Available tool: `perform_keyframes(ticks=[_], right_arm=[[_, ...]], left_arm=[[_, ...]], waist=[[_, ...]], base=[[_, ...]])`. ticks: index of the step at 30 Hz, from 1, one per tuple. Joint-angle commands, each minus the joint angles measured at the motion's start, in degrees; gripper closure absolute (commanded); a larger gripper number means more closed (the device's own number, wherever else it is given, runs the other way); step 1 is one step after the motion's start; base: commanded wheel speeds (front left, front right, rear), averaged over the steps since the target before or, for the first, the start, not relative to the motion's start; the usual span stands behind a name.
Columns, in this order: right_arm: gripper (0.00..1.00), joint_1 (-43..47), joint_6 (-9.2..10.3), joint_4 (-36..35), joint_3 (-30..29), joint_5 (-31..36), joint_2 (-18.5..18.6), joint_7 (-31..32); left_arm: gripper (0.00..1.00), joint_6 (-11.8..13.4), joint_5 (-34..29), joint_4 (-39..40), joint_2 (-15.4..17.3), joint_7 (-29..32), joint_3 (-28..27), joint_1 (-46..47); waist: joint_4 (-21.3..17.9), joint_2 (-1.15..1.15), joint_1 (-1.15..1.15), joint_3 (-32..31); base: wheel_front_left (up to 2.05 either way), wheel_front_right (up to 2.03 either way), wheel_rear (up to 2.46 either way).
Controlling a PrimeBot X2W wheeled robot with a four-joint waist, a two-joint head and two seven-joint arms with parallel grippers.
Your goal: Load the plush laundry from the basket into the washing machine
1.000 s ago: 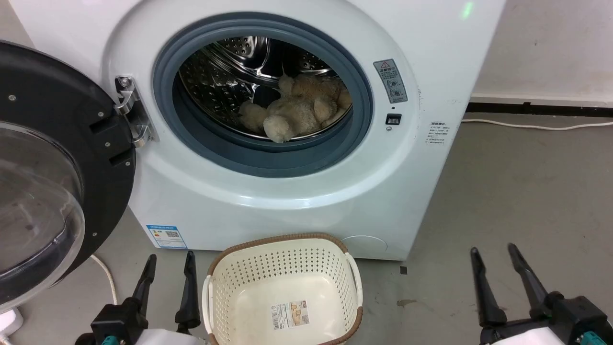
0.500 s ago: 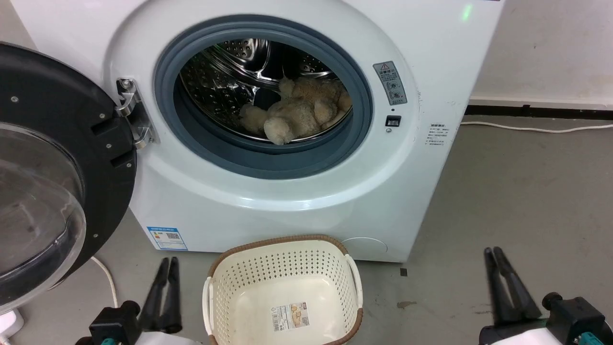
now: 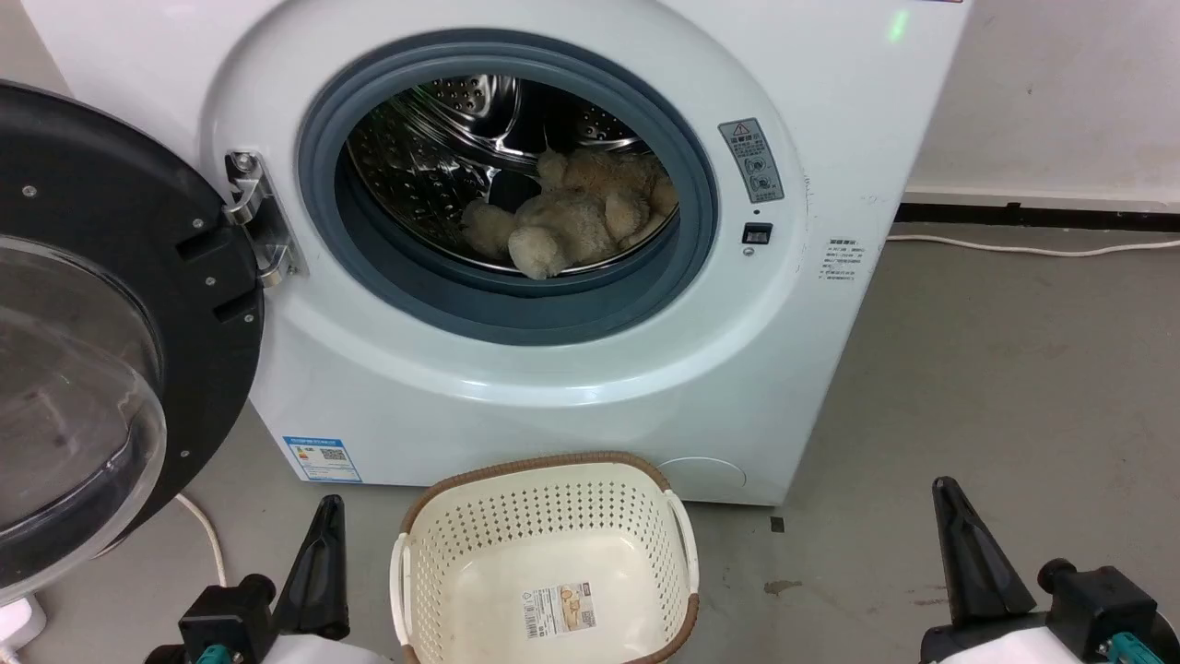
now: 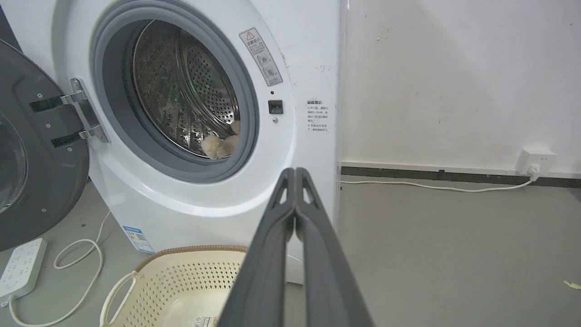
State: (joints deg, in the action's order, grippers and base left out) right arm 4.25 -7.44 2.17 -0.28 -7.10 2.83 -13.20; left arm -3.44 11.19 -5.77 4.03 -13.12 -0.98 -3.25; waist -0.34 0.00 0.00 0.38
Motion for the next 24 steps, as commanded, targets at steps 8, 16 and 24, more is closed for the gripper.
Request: perform_keyframes(ticks=[8, 16, 24], right_arm=[[1.0, -0.69, -0.01, -0.35, 0.03, 0.91, 0.01, 1.22], [1.0, -0.94, -0.01, -0.48, 0.05, 1.33, 0.01, 2.04], [1.0, -1.22, -0.01, -0.62, 0.07, 1.82, 0.01, 2.99]], left_arm=[[1.0, 0.57, -1.29, 0.7, -0.21, 1.21, 0.06, 0.59], [1.0, 0.77, -1.97, 1.05, -0.28, 2.03, 0.12, 0.78], [1.0, 0.99, -2.75, 1.45, -0.35, 2.96, 0.19, 0.98]], waist=[[0.03, 0.0, 0.0, -0.03], [0.05, 0.0, 0.0, -0.06], [0.07, 0.0, 0.0, -0.08]], base=[[0.0, 0.0, 0.0], [0.0, 0.0, 0.0], [0.0, 0.0, 0.0]])
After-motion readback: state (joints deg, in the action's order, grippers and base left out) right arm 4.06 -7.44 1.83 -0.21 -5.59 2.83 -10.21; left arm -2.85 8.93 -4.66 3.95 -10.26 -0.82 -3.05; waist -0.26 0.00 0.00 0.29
